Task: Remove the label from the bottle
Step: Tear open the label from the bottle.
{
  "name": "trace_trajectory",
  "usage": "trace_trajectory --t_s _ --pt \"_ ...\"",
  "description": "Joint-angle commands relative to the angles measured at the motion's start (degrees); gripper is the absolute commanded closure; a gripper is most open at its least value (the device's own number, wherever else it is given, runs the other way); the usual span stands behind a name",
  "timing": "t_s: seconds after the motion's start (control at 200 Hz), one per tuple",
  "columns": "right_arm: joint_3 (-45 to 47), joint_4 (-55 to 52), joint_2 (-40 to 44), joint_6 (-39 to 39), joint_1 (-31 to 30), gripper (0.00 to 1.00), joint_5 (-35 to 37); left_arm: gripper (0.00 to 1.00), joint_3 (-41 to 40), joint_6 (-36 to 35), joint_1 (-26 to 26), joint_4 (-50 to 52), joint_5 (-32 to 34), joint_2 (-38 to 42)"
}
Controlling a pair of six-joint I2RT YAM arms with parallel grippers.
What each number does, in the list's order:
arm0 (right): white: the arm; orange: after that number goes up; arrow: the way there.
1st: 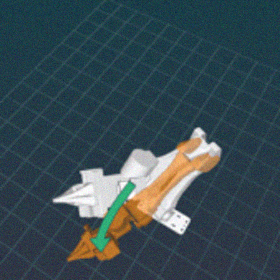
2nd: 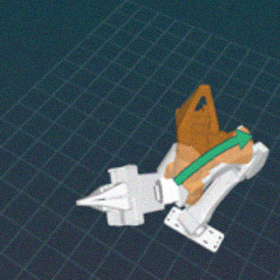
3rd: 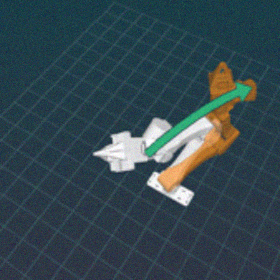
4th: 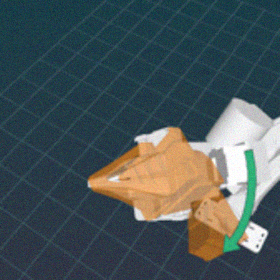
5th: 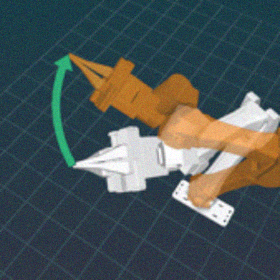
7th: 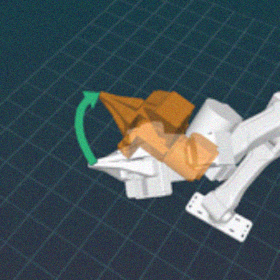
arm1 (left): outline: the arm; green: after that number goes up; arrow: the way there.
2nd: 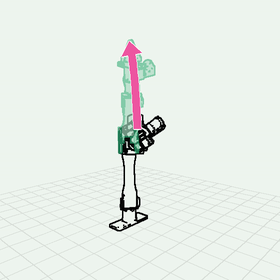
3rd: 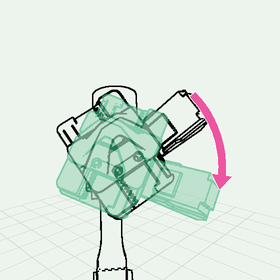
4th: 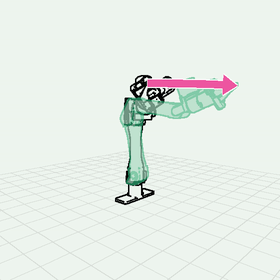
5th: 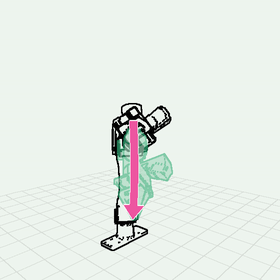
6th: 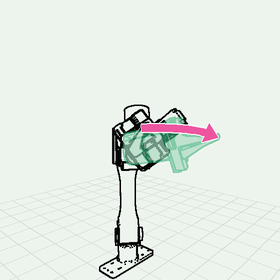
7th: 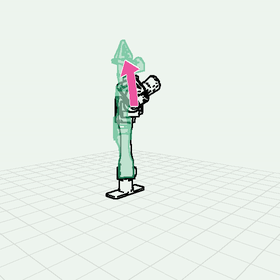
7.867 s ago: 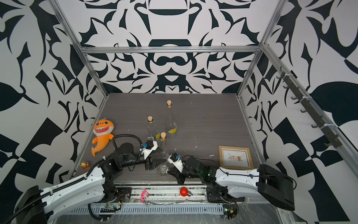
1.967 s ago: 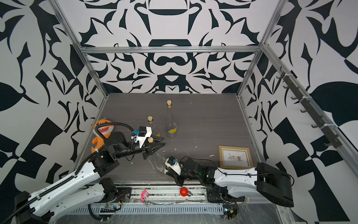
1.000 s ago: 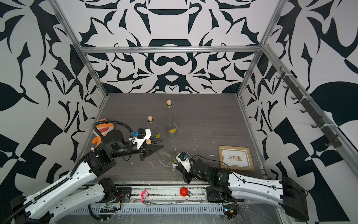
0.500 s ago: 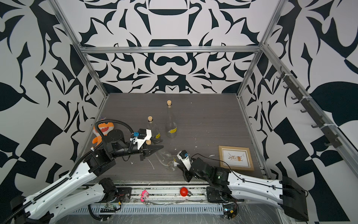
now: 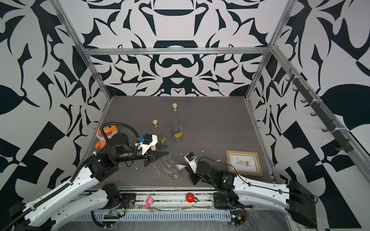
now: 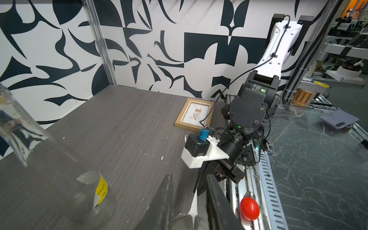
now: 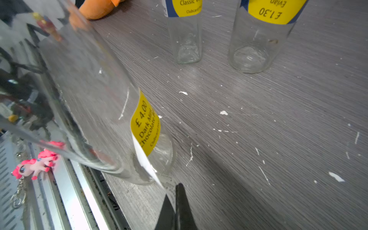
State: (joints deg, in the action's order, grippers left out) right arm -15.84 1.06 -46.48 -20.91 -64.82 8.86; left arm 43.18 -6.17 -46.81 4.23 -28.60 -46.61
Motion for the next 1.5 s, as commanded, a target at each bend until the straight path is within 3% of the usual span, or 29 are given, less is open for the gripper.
trace_trajectory --t_s 0.0,0.205,0.445,0.79,1.495 --pt "-1.2 -1.2 -0.5 -0.8 0.7 1.0 4.6 1.0 2.4 -1.3 0.7 3.9 -1.6 0.4" --pt "-0.1 3.2 -0.3 1.6 0.7 1.0 0.6 1.0 4.2 -1.5 1.3 3.5 -5.5 -1.8" --pt "-0.8 7.9 -5.2 4.1 1.1 1.0 -3.3 1.0 9.6 -2.8 4.9 5.1 -19.5 -7.6" --pt "-0.3 10.0 -7.8 3.0 2.9 1.0 -3.1 1.0 17.6 -11.2 6.0 12.9 -30.4 -13.6" --pt "-3.8 13.2 -14.2 9.5 10.4 1.0 -10.0 1.0 20.0 -11.6 4.9 17.0 -31.6 -16.1"
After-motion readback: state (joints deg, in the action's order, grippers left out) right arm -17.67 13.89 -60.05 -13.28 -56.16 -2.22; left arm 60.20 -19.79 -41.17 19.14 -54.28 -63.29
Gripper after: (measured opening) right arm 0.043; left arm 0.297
